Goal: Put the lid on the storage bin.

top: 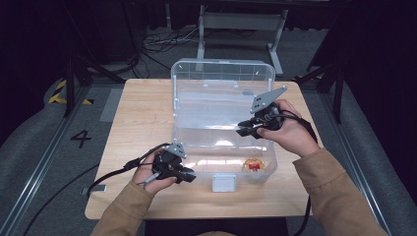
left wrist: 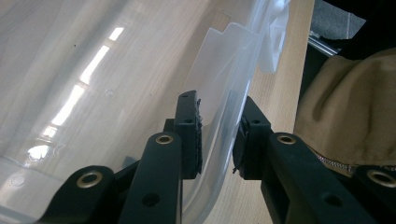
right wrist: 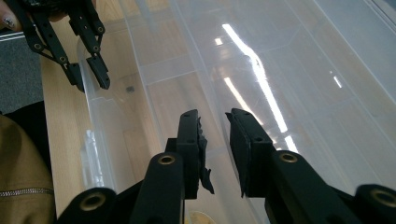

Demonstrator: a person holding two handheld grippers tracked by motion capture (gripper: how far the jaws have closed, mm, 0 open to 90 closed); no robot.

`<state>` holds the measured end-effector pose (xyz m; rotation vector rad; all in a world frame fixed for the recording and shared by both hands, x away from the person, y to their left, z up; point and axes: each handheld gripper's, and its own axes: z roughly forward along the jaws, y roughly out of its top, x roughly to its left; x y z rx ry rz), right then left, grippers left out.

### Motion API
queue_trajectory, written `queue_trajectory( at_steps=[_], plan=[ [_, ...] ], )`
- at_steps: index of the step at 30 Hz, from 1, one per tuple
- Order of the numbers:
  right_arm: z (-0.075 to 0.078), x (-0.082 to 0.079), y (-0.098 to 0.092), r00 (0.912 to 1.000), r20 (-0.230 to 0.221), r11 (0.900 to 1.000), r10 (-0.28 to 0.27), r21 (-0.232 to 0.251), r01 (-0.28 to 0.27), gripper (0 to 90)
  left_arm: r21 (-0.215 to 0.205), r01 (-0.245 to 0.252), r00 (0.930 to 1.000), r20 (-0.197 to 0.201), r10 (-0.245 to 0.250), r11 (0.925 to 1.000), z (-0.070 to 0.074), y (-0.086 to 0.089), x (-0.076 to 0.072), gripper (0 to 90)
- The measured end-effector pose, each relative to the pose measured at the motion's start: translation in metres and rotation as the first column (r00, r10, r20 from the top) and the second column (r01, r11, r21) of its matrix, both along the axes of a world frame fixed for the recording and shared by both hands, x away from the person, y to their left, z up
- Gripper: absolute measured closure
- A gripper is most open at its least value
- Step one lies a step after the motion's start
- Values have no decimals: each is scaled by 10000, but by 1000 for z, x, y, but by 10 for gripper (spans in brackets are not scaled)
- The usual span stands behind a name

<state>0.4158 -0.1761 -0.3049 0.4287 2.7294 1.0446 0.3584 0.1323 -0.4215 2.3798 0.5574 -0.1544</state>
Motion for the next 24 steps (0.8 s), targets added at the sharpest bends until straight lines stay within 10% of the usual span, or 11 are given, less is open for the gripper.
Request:
queue_trajectory(
  at_steps=[24],
  plan=[
    [-7, -17, -2, 9993, -3, 9992, 383, -73, -383, 743, -11, 0, 10000, 9, 0, 10000, 0, 0, 0, 747]
  ],
)
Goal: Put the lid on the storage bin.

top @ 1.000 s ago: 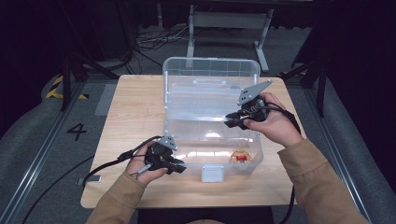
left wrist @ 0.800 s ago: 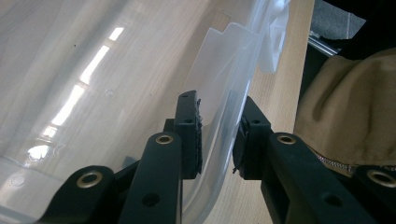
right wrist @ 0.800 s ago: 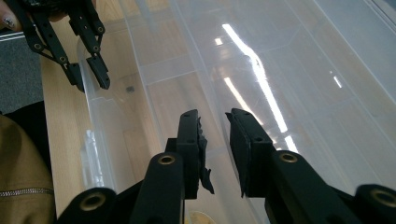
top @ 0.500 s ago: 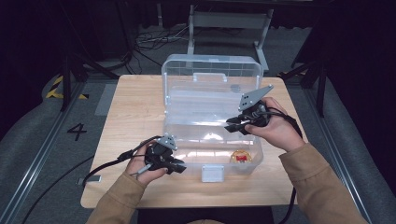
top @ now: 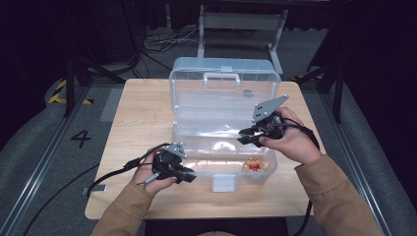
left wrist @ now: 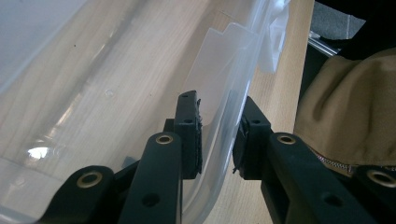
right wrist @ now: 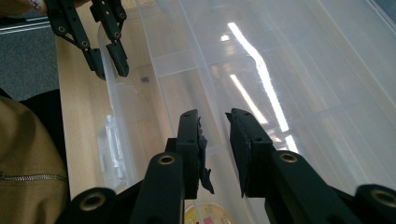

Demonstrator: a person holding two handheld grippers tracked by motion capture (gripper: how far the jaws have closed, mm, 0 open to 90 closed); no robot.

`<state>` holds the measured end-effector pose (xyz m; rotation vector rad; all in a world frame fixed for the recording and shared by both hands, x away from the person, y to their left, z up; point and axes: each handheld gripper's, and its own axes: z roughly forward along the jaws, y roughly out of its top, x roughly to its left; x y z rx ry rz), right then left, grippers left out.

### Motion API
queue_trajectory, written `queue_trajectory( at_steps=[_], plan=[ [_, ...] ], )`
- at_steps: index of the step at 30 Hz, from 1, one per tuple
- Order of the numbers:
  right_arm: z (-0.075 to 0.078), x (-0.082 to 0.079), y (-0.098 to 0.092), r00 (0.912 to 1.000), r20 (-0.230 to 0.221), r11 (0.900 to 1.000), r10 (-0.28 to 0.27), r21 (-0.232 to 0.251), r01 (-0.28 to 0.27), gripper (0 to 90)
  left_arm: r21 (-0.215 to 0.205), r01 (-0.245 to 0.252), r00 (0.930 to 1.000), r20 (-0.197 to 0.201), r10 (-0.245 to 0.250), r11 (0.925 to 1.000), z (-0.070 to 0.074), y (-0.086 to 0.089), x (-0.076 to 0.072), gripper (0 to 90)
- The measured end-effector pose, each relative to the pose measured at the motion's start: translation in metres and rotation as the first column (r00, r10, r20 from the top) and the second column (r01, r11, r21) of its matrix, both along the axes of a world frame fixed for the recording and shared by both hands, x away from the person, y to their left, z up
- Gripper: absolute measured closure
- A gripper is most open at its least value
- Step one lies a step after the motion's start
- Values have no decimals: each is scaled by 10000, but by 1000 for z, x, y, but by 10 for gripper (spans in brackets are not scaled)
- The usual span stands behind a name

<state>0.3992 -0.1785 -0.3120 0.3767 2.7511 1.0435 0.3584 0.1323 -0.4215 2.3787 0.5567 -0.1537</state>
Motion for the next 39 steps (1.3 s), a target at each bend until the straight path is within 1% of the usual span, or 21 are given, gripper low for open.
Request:
queue_trajectory(
  at_steps=[10, 18, 27, 33, 36, 39],
  plan=[
    [-2, -5, 1, 9999, -16, 9998, 143, -142, -143, 744, 1, 15, 10000, 12, -15, 10000, 0, 0, 0, 747],
    [-4, -10, 4, 9996, -12, 9987, 282, -419, -282, 744, 0, 50, 10000, 43, -50, 10000, 0, 0, 0, 746],
    [-8, -14, 3, 9992, -106, 9982, 376, -458, -381, 739, -9, 47, 10000, 13, -47, 10000, 0, 0, 0, 747],
    [-10, -17, 2, 9993, -65, 9985, 376, -404, -378, 730, -51, 67, 9999, 117, -66, 10000, 0, 0, 0, 747],
    [-11, -17, 2, 9993, -117, 9988, 347, -353, -351, 706, -37, 47, 9999, 165, -47, 10000, 0, 1, -1, 745],
    [-11, -18, 2, 9992, -115, 9985, 395, -381, -400, 703, -97, 36, 9993, 362, -32, 9999, -1, 1, -2, 741]
  ],
)
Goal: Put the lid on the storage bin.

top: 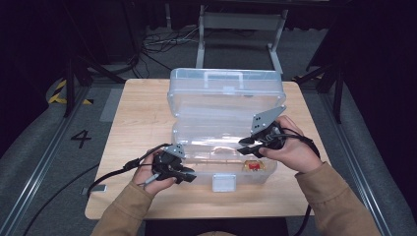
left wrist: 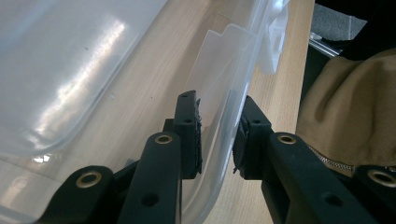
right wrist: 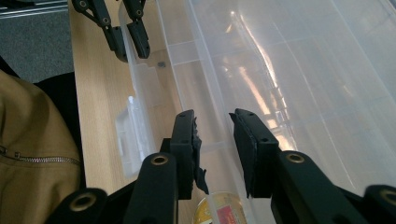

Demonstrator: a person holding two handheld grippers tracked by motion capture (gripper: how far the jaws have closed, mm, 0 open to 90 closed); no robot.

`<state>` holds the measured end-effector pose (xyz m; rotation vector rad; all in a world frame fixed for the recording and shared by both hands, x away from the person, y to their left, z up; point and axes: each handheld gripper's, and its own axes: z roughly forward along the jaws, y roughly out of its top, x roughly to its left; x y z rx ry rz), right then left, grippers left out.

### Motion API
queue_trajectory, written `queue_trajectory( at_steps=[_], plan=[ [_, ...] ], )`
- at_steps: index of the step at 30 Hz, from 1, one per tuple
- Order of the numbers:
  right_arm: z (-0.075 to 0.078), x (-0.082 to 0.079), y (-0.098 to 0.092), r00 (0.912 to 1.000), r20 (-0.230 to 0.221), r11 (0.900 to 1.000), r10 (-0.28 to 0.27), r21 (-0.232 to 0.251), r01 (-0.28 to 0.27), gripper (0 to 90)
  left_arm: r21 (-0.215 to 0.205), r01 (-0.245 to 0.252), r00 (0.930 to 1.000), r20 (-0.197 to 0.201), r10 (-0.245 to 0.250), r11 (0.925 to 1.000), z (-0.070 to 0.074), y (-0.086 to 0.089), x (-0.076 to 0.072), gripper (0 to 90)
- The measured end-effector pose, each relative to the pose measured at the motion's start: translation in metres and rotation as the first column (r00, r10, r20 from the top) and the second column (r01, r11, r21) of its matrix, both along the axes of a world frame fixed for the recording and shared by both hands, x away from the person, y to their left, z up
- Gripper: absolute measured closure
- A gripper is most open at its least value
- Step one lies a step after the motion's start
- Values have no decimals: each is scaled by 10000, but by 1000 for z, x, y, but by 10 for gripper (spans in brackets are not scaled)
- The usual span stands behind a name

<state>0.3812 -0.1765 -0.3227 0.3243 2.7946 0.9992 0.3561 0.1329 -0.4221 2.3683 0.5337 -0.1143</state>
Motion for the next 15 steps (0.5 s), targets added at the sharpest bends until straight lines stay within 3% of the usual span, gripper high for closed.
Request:
queue_trajectory(
  at_steps=[15],
  plan=[
    [2, -1, -2, 9998, -164, 9999, 67, 120, -65, 633, -140, 53, 9992, 385, -48, 9999, -1, 0, -3, 714]
  ],
)
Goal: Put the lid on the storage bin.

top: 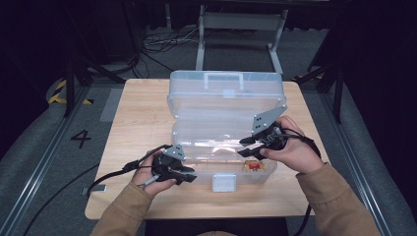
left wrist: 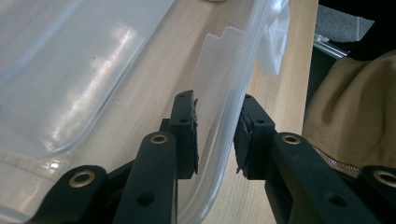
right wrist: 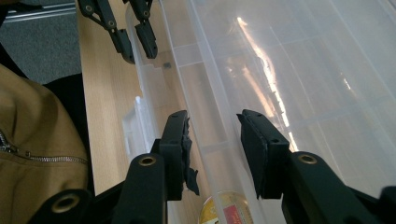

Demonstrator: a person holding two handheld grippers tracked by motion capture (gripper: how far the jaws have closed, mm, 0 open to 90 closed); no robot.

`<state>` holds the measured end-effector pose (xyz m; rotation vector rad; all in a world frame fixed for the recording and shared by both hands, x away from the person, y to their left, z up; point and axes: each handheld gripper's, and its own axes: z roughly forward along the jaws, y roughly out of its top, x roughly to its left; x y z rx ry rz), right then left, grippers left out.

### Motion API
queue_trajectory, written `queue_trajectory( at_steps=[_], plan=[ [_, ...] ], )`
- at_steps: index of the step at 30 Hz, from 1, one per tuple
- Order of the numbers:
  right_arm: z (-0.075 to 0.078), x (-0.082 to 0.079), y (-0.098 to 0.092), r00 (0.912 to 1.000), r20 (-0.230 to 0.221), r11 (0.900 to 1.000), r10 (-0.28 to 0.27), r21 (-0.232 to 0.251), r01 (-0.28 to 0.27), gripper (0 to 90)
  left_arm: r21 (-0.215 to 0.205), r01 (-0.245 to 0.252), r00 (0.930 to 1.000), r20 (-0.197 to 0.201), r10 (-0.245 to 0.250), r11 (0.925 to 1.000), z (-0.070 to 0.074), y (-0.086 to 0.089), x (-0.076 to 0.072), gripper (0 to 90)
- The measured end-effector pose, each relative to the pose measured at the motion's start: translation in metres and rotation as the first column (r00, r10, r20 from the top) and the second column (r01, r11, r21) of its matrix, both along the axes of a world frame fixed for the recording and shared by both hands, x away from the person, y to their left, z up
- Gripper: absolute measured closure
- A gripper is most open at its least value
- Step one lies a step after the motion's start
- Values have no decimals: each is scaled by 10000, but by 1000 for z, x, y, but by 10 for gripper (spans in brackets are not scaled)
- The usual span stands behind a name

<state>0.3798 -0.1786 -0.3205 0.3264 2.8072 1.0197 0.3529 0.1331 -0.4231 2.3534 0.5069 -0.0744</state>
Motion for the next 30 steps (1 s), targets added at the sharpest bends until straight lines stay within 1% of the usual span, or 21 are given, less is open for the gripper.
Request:
queue_trajectory(
  at_steps=[3, 4, 6, 9, 10, 11, 12, 13, 15, 17, 18, 19, 20, 21, 22, 23, 24, 25, 28, 29, 30],
  plan=[
    [4, -1, -3, 10000, -37, 9998, -41, 219, 41, 639, 8, 16, 10000, -21, -16, 10000, 0, 0, 0, 705],
    [5, -1, -5, 9999, -35, 9992, -106, 374, 108, 642, 3, 23, 10000, -31, -23, 10000, 0, 0, 0, 702],
    [8, -1, -7, 9998, 84, 9982, -204, 565, 199, 655, -4, 35, 10000, -63, -35, 10000, 0, 0, 0, 694],
    [14, 1, -13, 9980, 253, 9922, -579, 1123, 547, 690, -11, 45, 9999, -98, -45, 10000, 0, 0, 0, 683],
    [16, 1, -14, 9966, 315, 9883, -763, 1344, 715, 715, -9, 34, 9999, -128, -35, 10000, 0, 0, 0, 678],
    [16, 1, -14, 9966, 315, 9883, -763, 1344, 715, 715, -9, 34, 9999, -128, -35, 10000, 0, 0, 0, 672],
    [18, 3, -17, 9932, 437, 9806, -1083, 1691, 995, 743, -3, 29, 9999, -139, -29, 10000, 0, 0, 0, 672],
    [20, 4, -19, 9897, 492, 9728, -1345, 1966, 1224, 796, -19, 17, 9999, -156, -17, 10000, 0, 0, 0, 671],
    [22, 6, -21, 9794, 675, 9567, -1903, 2364, 1696, 857, -17, 31, 9998, -204, -31, 10000, 1, 0, 0, 662],
    [24, 8, -24, 9703, 755, 9402, -2298, 2746, 2014, 892, 20, 55, 9997, -219, -54, 10000, 1, 0, 0, 645],
    [25, 9, -25, 9672, 766, 9334, -2422, 2904, 2108, 897, 35, 64, 9997, -251, -63, 10000, 2, 0, -1, 635],
    [26, 9, -27, 9613, 794, 9217, -2639, 3146, 2271, 899, 16, 85, 9997, -248, -84, 10000, 2, 0, -1, 629],
    [26, 10, -28, 9579, 810, 9143, -2755, 3298, 2351, 899, 10, 79, 9997, -251, -79, 10000, 3, 1, -1, 628],
    [27, 10, -31, 9527, 787, 9008, -2936, 3562, 2482, 900, 7, 79, 9997, -250, -79, 10000, 4, 2, -1, 628],
    [28, 11, -33, 9480, 770, 8906, -3088, 3732, 2598, 900, 6, 85, 9997, -236, -85, 10000, 5, 2, -1, 630],
    [29, 12, -34, 9441, 747, 8826, -3212, 3849, 2698, 900, -48, 56, 9996, -282, -57, 10000, 6, 4, -2, 630],
    [29, 13, -36, 9386, 708, 8711, -3377, 4012, 2832, 900, -38, 14, 9996, -280, -15, 10000, 7, 5, -2, 632],
    [30, 14, -38, 9349, 684, 8632, -3481, 4124, 2912, 900, -7, -14, 9995, -305, 14, 10000, 9, 5, -3, 632],
    [31, 15, -42, 9259, 610, 8436, -3729, 4377, 3109, 900, -31, -10, 9995, -300, 9, 10000, 12, 8, -4, 633],
    [31, 16, -43, 9255, 587, 8409, -3742, 4422, 3120, 900, -16, -59, 9996, -269, 59, 10000, 13, 9, -4, 627],
    [31, 16, -44, 9225, 598, 8363, -3812, 4477, 3166, 900, -12, -96, 9997, -245, 95, 10000, 14, 10, -5, 621]
  ],
)
